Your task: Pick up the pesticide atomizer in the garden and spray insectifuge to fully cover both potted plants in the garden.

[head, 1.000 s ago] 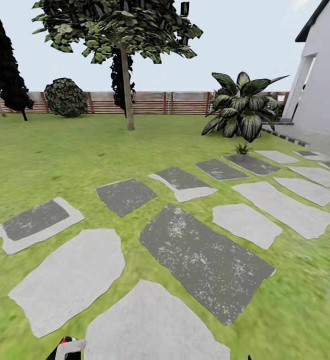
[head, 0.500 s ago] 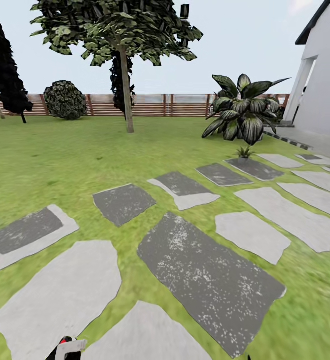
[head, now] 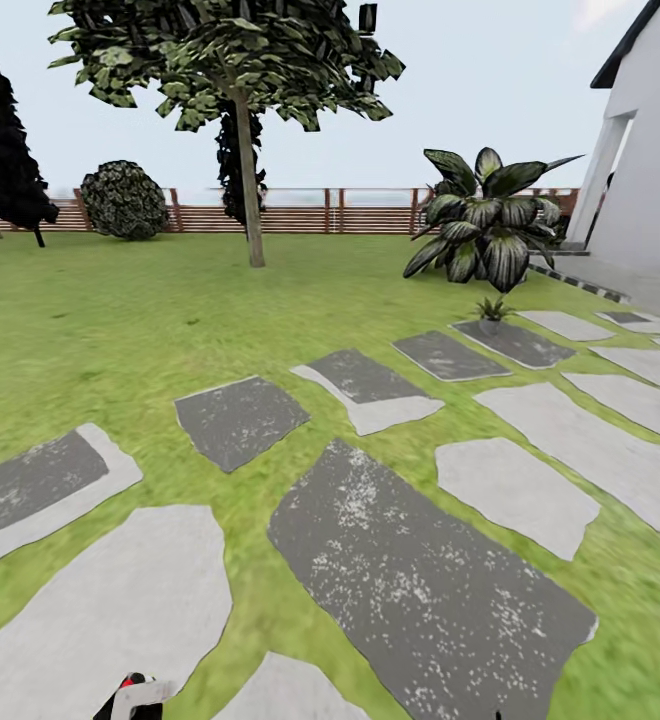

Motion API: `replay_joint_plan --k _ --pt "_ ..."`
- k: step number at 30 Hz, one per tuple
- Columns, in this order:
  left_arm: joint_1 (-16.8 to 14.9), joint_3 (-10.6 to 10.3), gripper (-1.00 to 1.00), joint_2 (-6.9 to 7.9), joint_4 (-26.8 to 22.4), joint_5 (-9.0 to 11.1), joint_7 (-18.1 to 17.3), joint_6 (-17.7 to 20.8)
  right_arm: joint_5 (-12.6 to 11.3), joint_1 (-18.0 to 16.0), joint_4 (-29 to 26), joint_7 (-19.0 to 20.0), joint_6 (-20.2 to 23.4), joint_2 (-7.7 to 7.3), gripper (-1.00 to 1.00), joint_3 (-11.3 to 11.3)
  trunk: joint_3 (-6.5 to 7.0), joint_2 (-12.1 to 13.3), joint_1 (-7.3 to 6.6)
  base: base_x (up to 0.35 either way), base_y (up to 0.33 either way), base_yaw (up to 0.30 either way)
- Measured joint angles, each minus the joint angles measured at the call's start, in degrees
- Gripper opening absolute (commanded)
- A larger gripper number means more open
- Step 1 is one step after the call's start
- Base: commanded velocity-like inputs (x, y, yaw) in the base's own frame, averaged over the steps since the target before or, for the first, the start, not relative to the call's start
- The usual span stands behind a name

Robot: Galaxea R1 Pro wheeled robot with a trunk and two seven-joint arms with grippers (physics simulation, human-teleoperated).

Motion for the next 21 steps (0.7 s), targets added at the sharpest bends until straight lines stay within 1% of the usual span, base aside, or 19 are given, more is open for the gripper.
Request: replay_joint_plan --k 21 --pt "0.0 0.0 -1.00 0.00 0.0 -0.1 0.0 0.0 0.0 0.0 0.0 0.0 0.0 0.02 1.00 0.0 0.00 0.0 0.00 0.338 0.000 -0.262"
